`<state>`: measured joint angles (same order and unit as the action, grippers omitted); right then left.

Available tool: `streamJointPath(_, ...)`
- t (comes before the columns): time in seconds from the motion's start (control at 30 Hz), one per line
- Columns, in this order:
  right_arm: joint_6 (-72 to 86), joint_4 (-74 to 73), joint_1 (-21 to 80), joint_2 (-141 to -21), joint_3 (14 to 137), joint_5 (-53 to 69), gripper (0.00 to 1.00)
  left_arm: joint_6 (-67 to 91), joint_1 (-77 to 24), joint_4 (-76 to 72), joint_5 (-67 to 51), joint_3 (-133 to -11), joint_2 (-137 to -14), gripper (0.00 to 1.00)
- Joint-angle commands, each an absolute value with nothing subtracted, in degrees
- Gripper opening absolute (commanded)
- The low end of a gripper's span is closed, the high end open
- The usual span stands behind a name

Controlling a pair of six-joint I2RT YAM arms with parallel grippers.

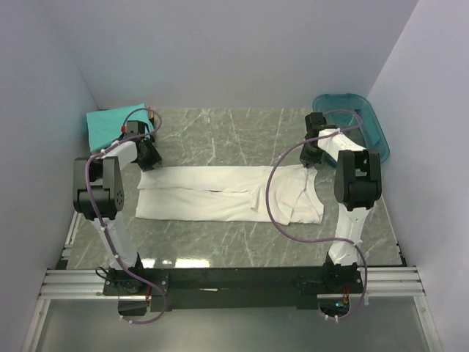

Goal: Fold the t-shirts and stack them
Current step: Fold the tshirt

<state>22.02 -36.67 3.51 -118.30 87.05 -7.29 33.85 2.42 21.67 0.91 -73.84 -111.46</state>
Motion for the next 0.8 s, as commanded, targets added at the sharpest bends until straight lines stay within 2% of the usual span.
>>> streamJointPath(0.0, 23.0, -36.3, 2.3, -116.5, 86.7, -9.9, 0.05, 33.7, 3.0, 28.7, 6.7, -69.8, -113.2, 0.45)
streamJointPath(0.07, 23.5, -36.5, 1.8, -115.8, 86.2, -9.8, 0.00, 34.0, 3.0, 28.5, 7.6, -69.3, -113.1, 0.44)
streamJointPath(0.43, 25.1, -37.8, 0.7, -115.7, 87.4, -10.5, 0.00, 34.9, 3.1, 27.2, 9.4, -67.9, -112.6, 0.44)
streamJointPath(0.6, 25.0, -37.7, 0.8, -115.5, 88.9, -8.9, 0.00, 32.7, 1.9, 27.6, 9.2, -70.8, -112.1, 0.47)
streamJointPath(0.63, 24.8, -37.7, 0.8, -115.2, 89.0, -8.7, 0.02, 32.4, 1.8, 28.1, 9.3, -71.4, -112.0, 0.48)
streamJointPath(0.73, 24.5, -37.8, 0.8, -114.3, 89.6, -7.4, 0.20, 32.3, 1.2, 28.8, 9.2, -73.1, -110.7, 0.52)
streamJointPath(0.77, 24.5, -37.6, 0.9, -113.8, 89.2, -6.4, 0.30, 32.3, 1.1, 29.3, 9.3, -74.0, -109.8, 0.56)
